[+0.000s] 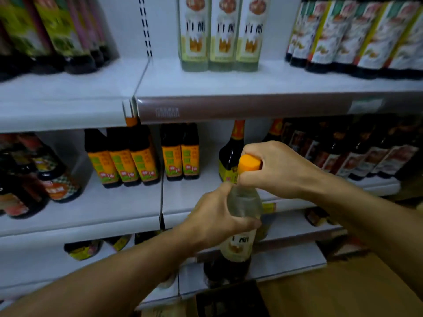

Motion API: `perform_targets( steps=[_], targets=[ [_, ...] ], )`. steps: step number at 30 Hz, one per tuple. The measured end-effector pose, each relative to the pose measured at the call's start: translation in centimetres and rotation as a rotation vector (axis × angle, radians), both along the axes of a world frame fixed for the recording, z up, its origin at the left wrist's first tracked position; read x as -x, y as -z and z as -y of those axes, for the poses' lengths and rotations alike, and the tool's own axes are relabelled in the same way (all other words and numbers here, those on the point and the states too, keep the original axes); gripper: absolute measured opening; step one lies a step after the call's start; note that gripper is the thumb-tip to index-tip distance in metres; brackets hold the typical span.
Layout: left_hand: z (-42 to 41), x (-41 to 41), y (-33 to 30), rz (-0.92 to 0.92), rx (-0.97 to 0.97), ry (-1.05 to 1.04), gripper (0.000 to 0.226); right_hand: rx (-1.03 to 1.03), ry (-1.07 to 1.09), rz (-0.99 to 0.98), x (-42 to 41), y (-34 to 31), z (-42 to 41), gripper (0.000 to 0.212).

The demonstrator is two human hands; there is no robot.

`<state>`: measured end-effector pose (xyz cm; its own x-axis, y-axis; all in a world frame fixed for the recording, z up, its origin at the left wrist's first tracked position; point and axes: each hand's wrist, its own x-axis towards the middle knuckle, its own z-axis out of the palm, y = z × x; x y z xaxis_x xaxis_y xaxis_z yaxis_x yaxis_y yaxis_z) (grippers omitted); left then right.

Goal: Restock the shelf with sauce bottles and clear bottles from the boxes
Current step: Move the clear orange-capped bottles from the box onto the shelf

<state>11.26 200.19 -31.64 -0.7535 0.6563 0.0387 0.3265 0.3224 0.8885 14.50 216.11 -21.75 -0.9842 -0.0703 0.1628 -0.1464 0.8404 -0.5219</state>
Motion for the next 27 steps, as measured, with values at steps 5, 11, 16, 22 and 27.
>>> perform_targets(
  steps=[5, 11, 16, 22, 27],
  targets=[
    [-0.3, 0.7, -6.9, -0.050, -0.020, 0.016, 0.065, 0.055, -0.048, -0.054, 0.4, -7.1, -0.7, 0.025],
    [-1.0, 1.3, -14.2, -0.112, -0.112, -0.024, 0.050, 0.144, -0.096, -0.163, 1.3, -14.6, -1.3, 0.026],
    [-1.7, 1.4, -19.0, -0.194, -0.191, -0.048, 0.050, 0.345, -0.178, -0.183, 2.3, -19.1, -2.1, 0.027],
    [-3.1, 1.7, -23.3, -0.204, -0.317, -0.087, 0.070, 0.445, -0.229, -0.215, 3.8, -24.3, -3.4, 0.026],
    [-4.4, 2.4, -25.6, -0.123, -0.340, -0.039, 0.058, 0.525, -0.309, -0.245, 5.7, -28.0, -5.3, 0.038]
  ],
)
